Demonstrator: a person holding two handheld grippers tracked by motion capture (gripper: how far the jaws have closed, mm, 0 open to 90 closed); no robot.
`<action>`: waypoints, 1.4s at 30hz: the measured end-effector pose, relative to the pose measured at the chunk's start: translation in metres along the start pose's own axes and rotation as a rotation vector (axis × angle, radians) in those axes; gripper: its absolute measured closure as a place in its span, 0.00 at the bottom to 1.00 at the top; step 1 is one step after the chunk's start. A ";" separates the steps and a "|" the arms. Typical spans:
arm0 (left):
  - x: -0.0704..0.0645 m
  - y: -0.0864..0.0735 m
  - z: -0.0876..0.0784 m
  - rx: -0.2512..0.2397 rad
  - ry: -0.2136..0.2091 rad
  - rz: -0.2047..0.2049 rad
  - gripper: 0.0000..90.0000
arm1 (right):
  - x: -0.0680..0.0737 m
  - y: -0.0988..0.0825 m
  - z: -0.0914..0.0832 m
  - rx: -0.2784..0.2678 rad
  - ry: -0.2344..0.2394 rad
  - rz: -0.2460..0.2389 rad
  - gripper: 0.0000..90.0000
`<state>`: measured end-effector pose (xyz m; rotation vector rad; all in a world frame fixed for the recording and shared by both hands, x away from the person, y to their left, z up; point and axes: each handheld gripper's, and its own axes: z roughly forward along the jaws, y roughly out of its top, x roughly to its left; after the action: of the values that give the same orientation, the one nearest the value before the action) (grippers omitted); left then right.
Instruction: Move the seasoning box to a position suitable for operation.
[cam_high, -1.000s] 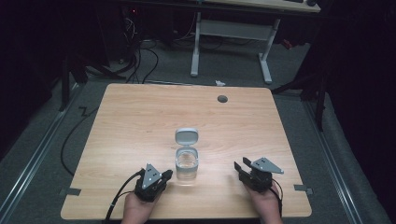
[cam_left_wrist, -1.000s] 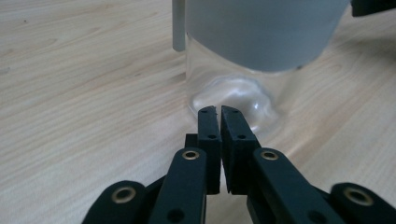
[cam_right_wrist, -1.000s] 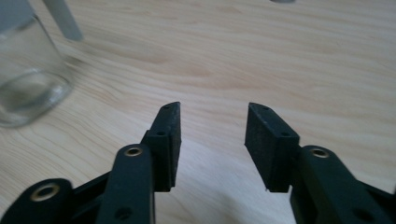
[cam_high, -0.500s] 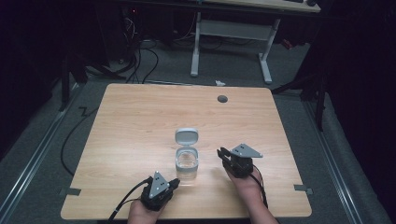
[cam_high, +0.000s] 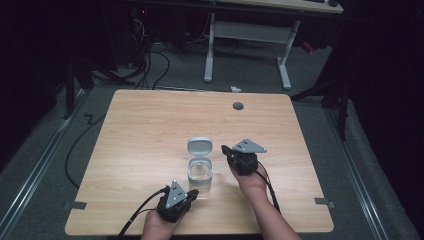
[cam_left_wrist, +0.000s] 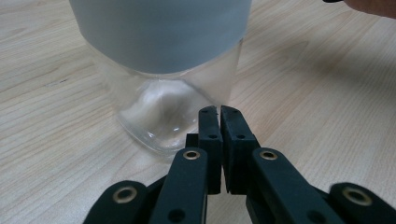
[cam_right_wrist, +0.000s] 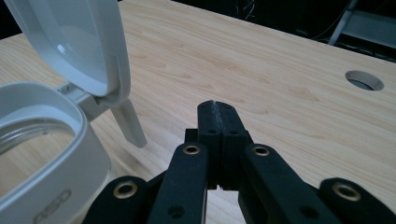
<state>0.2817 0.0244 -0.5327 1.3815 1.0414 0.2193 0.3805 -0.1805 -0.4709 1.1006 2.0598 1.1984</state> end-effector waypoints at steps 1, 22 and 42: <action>0.000 0.000 0.000 0.001 0.001 -0.001 0.97 | 0.001 0.002 0.001 -0.003 0.001 -0.003 1.00; 0.003 0.000 0.002 -0.011 0.010 -0.003 0.97 | 0.009 0.036 0.008 -0.058 0.039 -0.005 1.00; 0.003 0.000 0.002 -0.011 0.007 -0.011 0.97 | 0.021 0.039 -0.001 -0.089 0.076 -0.020 1.00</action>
<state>0.2850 0.0252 -0.5344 1.3657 1.0519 0.2221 0.3836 -0.1529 -0.4365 1.0051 2.0479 1.3271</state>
